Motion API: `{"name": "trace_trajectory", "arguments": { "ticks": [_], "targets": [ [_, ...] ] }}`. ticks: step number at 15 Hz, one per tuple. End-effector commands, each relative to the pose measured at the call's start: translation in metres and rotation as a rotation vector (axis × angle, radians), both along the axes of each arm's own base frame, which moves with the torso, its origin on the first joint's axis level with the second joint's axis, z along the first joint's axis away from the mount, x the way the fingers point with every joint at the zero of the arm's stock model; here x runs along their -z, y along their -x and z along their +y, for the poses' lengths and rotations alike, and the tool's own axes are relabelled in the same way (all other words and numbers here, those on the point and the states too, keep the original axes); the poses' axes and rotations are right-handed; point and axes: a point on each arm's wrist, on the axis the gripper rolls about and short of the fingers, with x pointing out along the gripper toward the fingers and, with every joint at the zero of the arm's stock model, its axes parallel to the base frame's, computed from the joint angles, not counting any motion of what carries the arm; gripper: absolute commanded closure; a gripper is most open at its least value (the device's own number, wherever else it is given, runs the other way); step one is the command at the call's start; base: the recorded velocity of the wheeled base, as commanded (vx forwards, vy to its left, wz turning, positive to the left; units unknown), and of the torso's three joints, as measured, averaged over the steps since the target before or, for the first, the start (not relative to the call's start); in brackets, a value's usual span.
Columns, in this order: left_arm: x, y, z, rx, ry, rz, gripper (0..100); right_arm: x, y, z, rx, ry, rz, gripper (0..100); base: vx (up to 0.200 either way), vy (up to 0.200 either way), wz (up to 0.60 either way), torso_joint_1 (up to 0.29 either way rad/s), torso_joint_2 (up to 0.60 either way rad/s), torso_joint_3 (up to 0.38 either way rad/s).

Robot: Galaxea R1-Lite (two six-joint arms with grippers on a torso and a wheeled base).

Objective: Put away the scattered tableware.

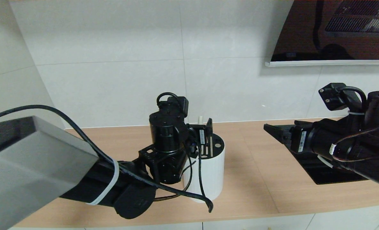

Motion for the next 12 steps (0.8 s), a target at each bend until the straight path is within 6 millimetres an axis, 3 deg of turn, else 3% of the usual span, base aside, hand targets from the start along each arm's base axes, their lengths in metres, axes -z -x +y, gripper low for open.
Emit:
{"name": "trace_trajectory", "arguments": {
  "ticks": [1,3,5,7,9,11,12],
  "targets": [
    [-0.039,0.016,0.018,-0.006,0.064,-0.073,0,-0.001,0.001,-0.001,0.002,-0.002,-0.003,0,0.000,0.000,0.00,0.000,0.00,0.000],
    [-0.058,0.027,0.046,-0.022,0.089,-0.107,0,-0.002,0.002,-0.002,0.006,-0.002,-0.007,0,0.000,0.000,0.00,0.000,0.00,0.000],
    [-0.075,0.032,0.089,-0.027,0.104,-0.152,0,-0.008,0.013,-0.015,0.023,0.018,-0.060,0,0.000,0.000,0.00,0.000,0.00,0.000],
    [-0.094,0.052,0.141,-0.072,0.111,-0.212,0,-0.023,0.037,-0.036,0.054,0.004,-0.164,0,0.000,0.000,0.00,0.000,0.00,0.000],
    [-0.098,0.085,0.175,-0.100,0.113,-0.247,0,-0.027,0.064,-0.055,0.078,-0.023,-0.220,0,0.000,0.000,0.00,0.000,0.00,0.000],
    [-0.085,0.127,0.193,-0.101,0.099,-0.232,0,-0.026,0.102,-0.077,0.102,-0.035,-0.293,0,0.000,0.000,0.00,0.000,0.00,0.000],
    [-0.075,0.153,0.202,-0.103,0.091,-0.214,0,-0.016,0.128,-0.089,0.103,-0.016,-0.319,0,0.000,0.000,0.00,0.000,0.00,0.000]
  ]
}}
